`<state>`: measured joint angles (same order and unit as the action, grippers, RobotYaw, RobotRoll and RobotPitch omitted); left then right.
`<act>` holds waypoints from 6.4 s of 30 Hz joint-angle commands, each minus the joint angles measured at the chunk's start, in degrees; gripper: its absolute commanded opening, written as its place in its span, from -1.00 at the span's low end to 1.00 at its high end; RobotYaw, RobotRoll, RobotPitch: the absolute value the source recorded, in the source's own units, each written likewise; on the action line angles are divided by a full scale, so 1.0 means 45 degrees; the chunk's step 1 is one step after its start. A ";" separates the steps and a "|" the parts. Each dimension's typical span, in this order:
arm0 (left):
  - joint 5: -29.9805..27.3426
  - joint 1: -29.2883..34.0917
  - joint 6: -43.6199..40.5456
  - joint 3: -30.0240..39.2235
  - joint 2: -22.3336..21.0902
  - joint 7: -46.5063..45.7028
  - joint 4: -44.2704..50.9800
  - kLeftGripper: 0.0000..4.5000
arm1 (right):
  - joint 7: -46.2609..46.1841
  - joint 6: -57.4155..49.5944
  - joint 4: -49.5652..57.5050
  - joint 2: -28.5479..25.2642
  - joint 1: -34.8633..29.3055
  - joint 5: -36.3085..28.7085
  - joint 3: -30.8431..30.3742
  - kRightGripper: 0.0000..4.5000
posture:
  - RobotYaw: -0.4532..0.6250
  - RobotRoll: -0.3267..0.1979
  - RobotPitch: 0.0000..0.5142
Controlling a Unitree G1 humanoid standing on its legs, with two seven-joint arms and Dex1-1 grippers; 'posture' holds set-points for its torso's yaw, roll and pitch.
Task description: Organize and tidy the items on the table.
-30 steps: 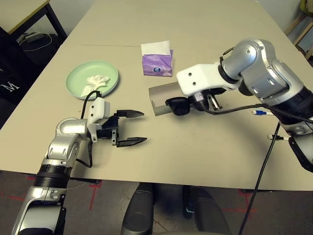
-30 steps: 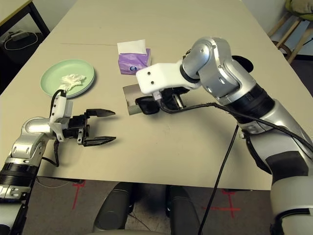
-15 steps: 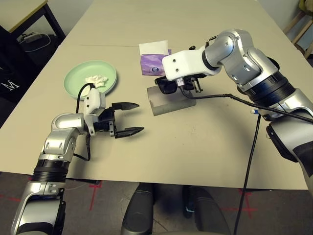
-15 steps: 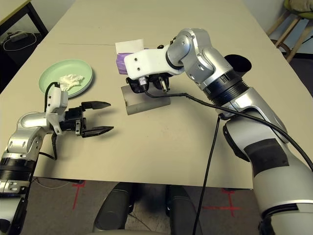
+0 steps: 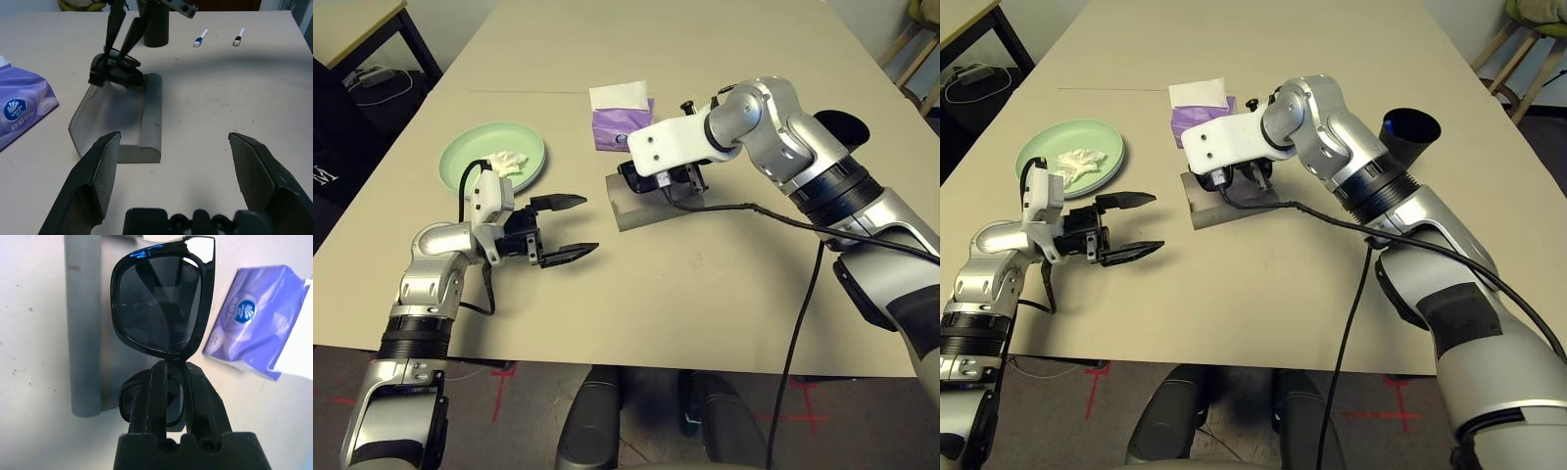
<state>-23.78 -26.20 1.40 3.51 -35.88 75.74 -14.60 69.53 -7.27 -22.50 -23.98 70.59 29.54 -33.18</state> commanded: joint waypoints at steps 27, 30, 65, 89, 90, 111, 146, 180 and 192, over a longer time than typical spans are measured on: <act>-0.0038 0.0173 -0.0244 -0.0030 -0.0148 -0.0188 0.0590 1.00 | -0.0507 -0.0949 -0.1687 0.1287 0.0324 0.1151 -0.0480 -0.86 | 0.43 0.25 -0.39; -0.0047 0.0212 -0.0279 -0.0020 -0.0138 -0.0234 0.0669 1.00 | -0.0736 -0.0859 -0.2098 0.1462 0.0481 0.1257 -0.0543 -0.86 | 0.43 0.25 -0.39; -0.0155 0.0473 -0.0543 0.0052 -0.0211 -0.0431 0.1009 1.00 | -0.1281 -0.0740 -0.3008 0.2010 0.0113 0.1912 -0.0909 -0.86 | 0.46 0.25 -0.40; -0.0147 0.0380 -0.0473 -0.0040 -0.0175 -0.0436 0.0898 1.00 | -0.0480 -0.0981 -0.3035 0.2135 0.0520 0.1812 -0.0964 -0.86 | 0.45 0.25 -0.39; -0.0140 0.0367 -0.0456 -0.0043 -0.0162 -0.0440 0.0879 1.00 | -0.0414 -0.0949 -0.3036 0.2113 0.0563 0.1811 -0.0965 -0.86 | 0.45 0.25 -0.39; -0.0085 0.0146 -0.0342 -0.0084 -0.0214 -0.0219 0.0577 1.00 | 0.0216 -0.1196 -0.3012 0.2075 0.0460 0.1567 -0.0919 -0.86 | 0.45 0.25 -0.41; -0.0066 -0.0156 -0.0463 -0.0132 -0.0296 -0.0006 0.0071 1.00 | 0.0505 -0.2794 0.0219 0.0909 -0.0027 -0.2213 0.2646 0.98 | 0.30 0.25 -0.51; 0.1461 -0.2118 0.1544 -0.0176 0.0693 -0.1107 -0.4563 0.71 | -0.4068 -0.1331 0.4915 0.0443 -1.1314 -0.9113 0.7602 1.00 | 0.16 0.25 -0.48; 0.1788 -0.2880 0.1874 -0.0282 0.1233 -0.1522 -0.5464 -0.99 | -0.3962 -0.0275 0.4447 0.0241 -1.2105 -1.0511 0.8066 1.00 | 0.18 0.25 -0.50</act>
<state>-16.59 -38.42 9.55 2.68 -30.48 68.50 -38.02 51.13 -8.91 -2.22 -22.19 16.93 -16.54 2.49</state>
